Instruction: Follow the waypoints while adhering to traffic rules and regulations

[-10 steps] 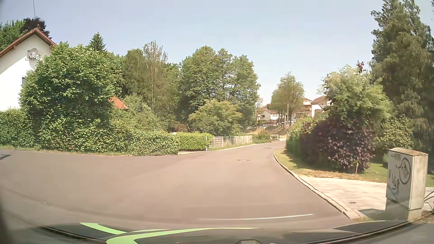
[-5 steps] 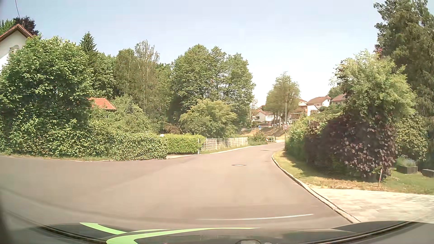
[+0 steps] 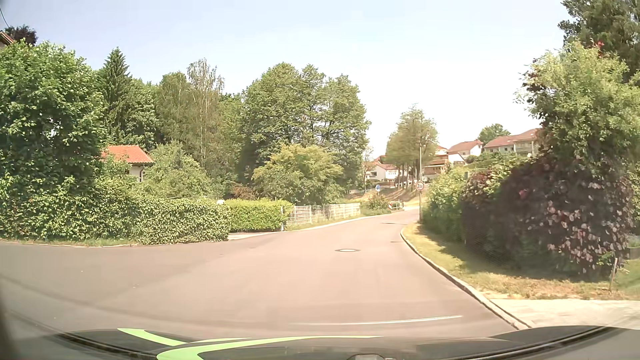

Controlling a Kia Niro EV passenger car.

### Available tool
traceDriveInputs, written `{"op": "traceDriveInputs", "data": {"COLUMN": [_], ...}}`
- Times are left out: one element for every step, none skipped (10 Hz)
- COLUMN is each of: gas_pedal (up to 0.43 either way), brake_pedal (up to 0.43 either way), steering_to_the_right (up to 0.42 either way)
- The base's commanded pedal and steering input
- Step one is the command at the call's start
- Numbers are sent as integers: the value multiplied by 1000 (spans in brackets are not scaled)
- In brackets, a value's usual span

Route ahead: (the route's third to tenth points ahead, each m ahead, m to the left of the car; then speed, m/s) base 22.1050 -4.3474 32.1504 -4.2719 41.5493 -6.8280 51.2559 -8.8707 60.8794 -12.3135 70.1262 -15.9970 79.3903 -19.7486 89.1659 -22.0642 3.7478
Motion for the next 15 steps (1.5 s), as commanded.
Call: {"op": "traceDriveInputs", "data": {"gas_pedal": [0,0,0,0,0,0,0,0,0,0,0,0,0,0,0], "brake_pedal": [244,256,262,262,268,274,274,280,280,280,287,280,287,280,287], "steering_to_the_right": [38,41,44,48,48,46,41,40,39,37,33,30,28,27,24]}}
